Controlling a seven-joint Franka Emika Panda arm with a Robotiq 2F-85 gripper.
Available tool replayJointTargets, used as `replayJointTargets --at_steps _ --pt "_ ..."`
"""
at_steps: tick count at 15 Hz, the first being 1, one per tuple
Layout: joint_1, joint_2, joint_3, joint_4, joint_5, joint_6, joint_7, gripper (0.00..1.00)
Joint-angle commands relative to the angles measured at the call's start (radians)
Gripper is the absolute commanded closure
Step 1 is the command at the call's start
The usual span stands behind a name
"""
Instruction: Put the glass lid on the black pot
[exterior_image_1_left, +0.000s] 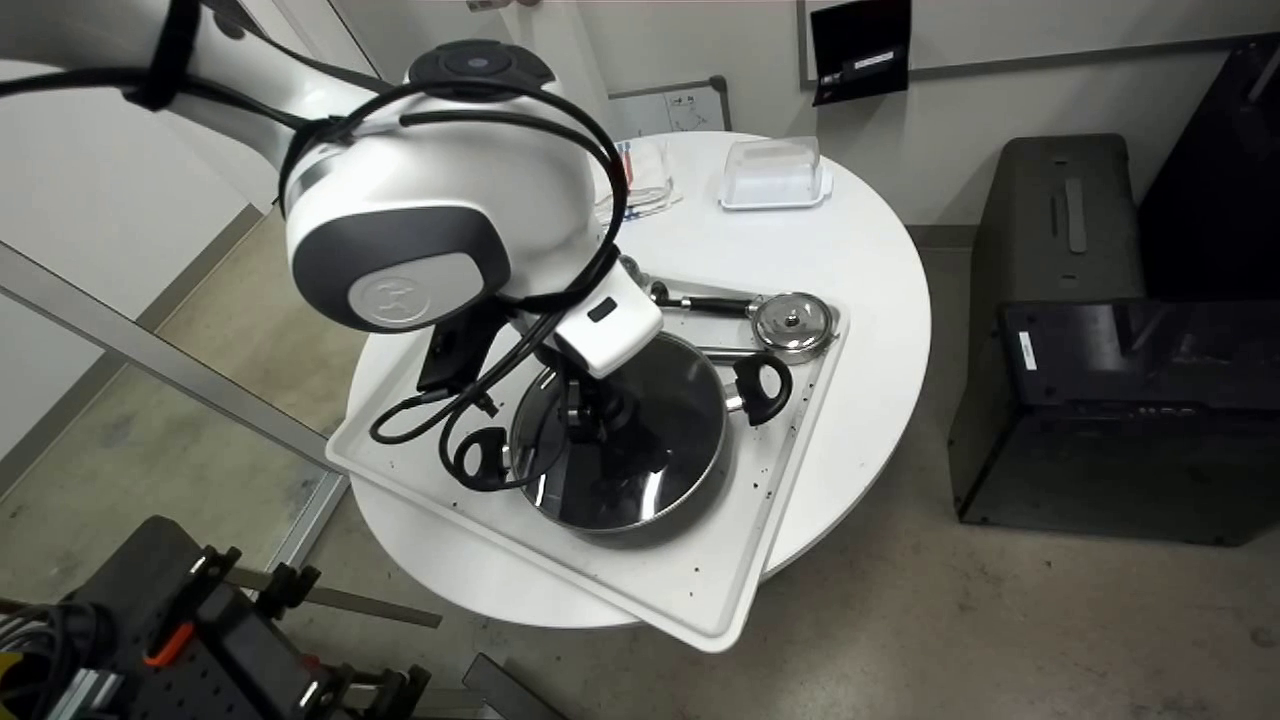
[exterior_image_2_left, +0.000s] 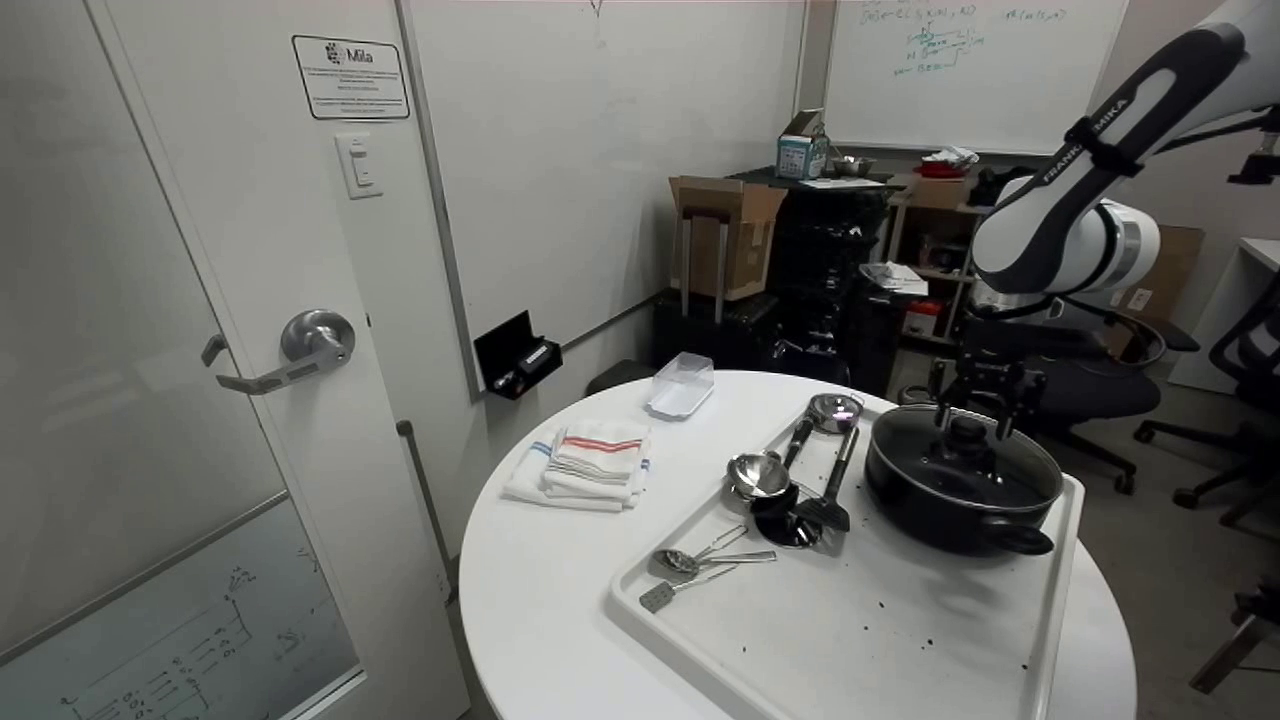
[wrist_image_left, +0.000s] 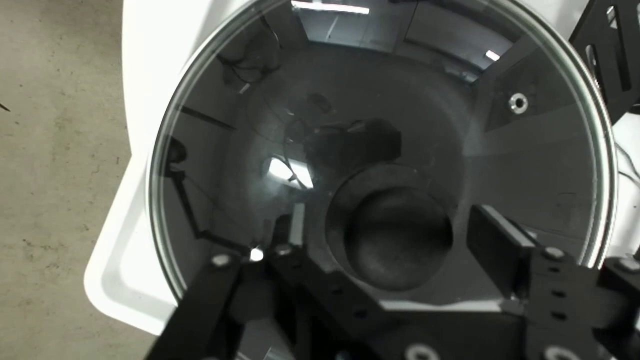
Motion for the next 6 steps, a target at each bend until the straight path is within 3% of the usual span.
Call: replayJointTargets --at_steps 1,6 --pt "0.014 -0.056 -0.004 -0.077 -0.002 0.048 -0.032 0.00" --pt "0.023 -0.111 -0.001 -0.155 -0.004 0.100 -0.058 0.00"
